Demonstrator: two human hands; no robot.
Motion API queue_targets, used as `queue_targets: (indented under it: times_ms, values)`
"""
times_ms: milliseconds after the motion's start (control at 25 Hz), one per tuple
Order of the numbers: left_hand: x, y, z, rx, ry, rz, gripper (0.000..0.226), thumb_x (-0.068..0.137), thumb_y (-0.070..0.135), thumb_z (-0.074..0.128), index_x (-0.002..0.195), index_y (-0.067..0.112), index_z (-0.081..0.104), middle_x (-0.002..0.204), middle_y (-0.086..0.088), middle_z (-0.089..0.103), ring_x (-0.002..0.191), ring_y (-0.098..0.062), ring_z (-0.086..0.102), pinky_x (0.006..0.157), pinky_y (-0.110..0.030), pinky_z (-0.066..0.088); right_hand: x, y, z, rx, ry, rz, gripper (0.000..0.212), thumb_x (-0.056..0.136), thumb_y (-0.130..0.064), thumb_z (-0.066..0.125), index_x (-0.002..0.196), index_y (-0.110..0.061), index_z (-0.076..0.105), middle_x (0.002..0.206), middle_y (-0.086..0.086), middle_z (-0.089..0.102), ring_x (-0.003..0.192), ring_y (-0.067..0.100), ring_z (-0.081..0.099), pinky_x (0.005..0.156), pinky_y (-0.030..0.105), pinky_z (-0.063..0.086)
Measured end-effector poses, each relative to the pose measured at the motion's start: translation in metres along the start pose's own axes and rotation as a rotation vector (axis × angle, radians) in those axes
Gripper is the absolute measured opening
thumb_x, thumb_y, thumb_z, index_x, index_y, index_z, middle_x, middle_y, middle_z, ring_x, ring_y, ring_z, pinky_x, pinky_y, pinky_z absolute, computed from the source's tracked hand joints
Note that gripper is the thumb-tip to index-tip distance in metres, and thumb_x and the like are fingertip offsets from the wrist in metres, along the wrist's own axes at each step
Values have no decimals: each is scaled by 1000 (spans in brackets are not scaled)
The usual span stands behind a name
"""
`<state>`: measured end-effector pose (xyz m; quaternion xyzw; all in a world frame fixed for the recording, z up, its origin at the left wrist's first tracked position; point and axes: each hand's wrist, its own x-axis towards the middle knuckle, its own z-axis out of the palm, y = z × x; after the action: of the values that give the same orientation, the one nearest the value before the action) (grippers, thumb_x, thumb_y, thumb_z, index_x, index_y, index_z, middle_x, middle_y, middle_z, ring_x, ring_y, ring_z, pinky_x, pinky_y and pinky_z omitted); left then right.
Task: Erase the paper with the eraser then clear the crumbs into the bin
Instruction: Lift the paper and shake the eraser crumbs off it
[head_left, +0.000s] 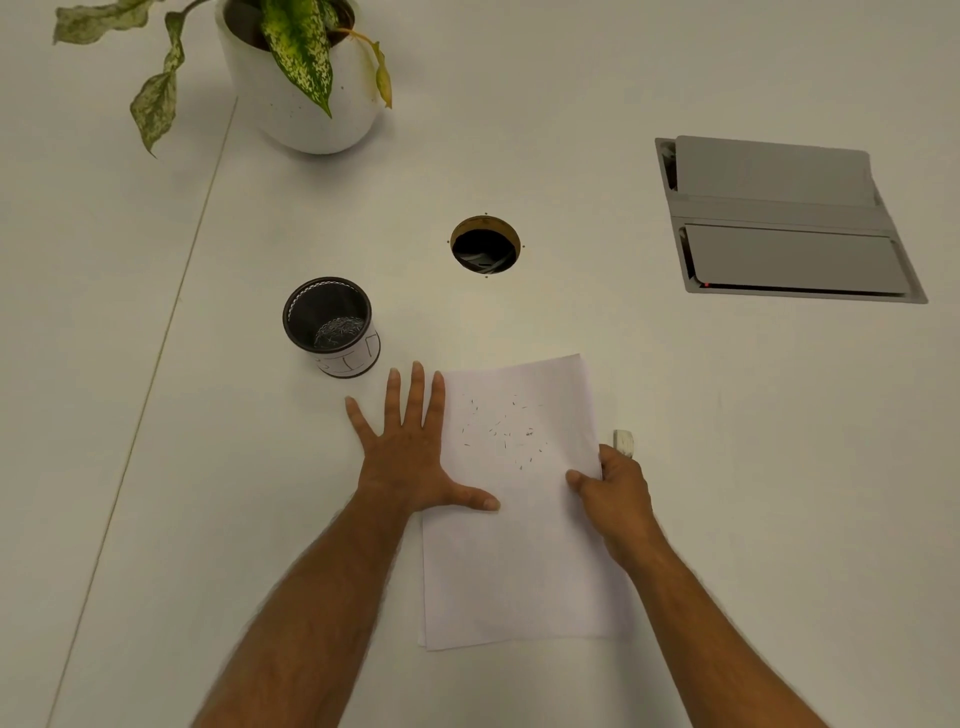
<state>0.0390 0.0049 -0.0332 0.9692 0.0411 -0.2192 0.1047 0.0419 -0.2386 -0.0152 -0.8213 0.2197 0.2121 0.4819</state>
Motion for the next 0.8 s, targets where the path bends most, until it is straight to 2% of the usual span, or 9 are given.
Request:
queue_targets:
  times_ms: [120, 240, 320, 400, 480, 520, 600, 680, 800]
  values:
    - [-1, 1, -3, -39, -24, -16, 163, 29, 112, 31, 145, 22, -40, 155, -3, -45, 143, -26, -41, 106, -77, -19, -2, 4, -4, 104, -27, 28, 28, 87, -4, 64, 92, -32, 66, 96, -4, 73, 89, 20, 69, 79, 37, 57]
    - [1, -1, -8, -147, -38, -26, 157, 34, 110, 29, 145, 23, -39, 156, -1, -43, 143, -18, -40, 108, -71, -24, -7, 9, -11, 215, -29, 68, 27, 89, 2, 63, 100, -22, 67, 96, -3, 73, 87, 17, 69, 71, 28, 55]
    - [-1, -7, -10, -270, -11, -13, 152, 39, 109, 27, 149, 23, -33, 161, 2, -34, 145, -13, -35, 110, -63, -28, -13, 13, -15, 244, -36, 90, 26, 89, 1, 64, 108, -16, 67, 98, 0, 73, 89, 21, 70, 76, 32, 56]
    - [-8, -12, -10, -399, 47, -1, 144, 47, 107, 25, 156, 22, -17, 167, 3, -14, 150, -10, -22, 114, -54, -27, -17, 19, -20, 263, -43, 116, 29, 88, 1, 65, 115, -12, 67, 102, 3, 73, 93, 26, 70, 84, 40, 56]
    - [-23, -9, -5, -488, 140, 2, 134, 56, 104, 25, 159, 19, 5, 167, 0, 14, 154, -13, 1, 121, -48, -14, -22, 22, -25, 287, -49, 131, 30, 88, 1, 65, 116, -10, 67, 102, 6, 73, 94, 29, 69, 88, 45, 55]
    - [-34, -5, -1, -525, 197, 1, 127, 62, 101, 28, 157, 17, 16, 162, 0, 30, 151, -16, 18, 123, -47, -1, -24, 24, -28, 289, -52, 130, 29, 88, 1, 65, 115, -10, 66, 102, 6, 73, 94, 29, 69, 88, 46, 55]
    - [-54, 7, 2, -651, 258, -15, 97, 79, 83, 44, 150, 18, 37, 140, 4, 57, 129, -15, 50, 112, -38, 28, -31, 27, -30, 291, -59, 127, 27, 88, 0, 66, 114, -10, 67, 102, 6, 73, 93, 29, 69, 88, 45, 55]
    - [-71, 22, 1, -875, 178, -89, 60, 93, 56, 58, 143, 24, 46, 119, 9, 67, 106, -12, 63, 92, -27, 43, -37, 28, -32, 302, -61, 127, 25, 88, 1, 66, 110, -12, 67, 99, 5, 74, 91, 28, 70, 85, 44, 56]
    - [-83, 32, 6, -1091, 87, -242, 40, 98, 37, 60, 134, 22, 50, 107, 6, 68, 99, -14, 67, 81, -23, 51, -46, 28, -34, 306, -52, 110, 26, 87, 1, 66, 109, -13, 68, 99, 4, 74, 90, 28, 70, 84, 43, 56]
